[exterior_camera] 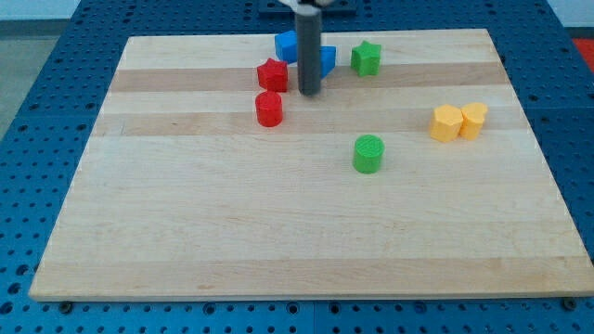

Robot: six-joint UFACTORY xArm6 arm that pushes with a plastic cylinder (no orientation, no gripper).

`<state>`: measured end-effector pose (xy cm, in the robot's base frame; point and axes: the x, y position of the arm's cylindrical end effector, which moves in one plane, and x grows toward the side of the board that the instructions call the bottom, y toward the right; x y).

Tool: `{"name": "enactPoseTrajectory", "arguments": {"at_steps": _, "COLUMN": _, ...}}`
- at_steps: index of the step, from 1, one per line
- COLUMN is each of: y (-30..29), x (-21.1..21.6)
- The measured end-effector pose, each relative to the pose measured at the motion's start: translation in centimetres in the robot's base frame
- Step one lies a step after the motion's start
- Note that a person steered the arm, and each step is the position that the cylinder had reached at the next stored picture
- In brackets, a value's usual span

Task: Move the red circle diagonally to the bottom left of the red star

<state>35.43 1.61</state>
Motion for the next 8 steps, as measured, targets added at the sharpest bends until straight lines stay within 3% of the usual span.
{"name": "enactPoseTrajectory", "arguments": {"at_steps": 1, "y": 1.7, "x": 5.1}}
{"name": "enactPoseTrajectory", "arguments": {"at_steps": 3, "y": -5.6, "x": 5.1}}
{"name": "enactPoseTrajectory", "arguments": {"at_steps": 4, "y": -10.1, "x": 3.6}}
{"name": "enactPoseTrajectory", "arguments": {"at_steps": 6, "y": -11.6, "x": -2.6}}
{"name": "enactPoseTrajectory", "arguments": {"at_steps": 7, "y": -11.8, "x": 0.2}}
{"name": "enactPoseTrajectory", "arguments": {"at_steps": 8, "y": -13.7, "x": 8.3}}
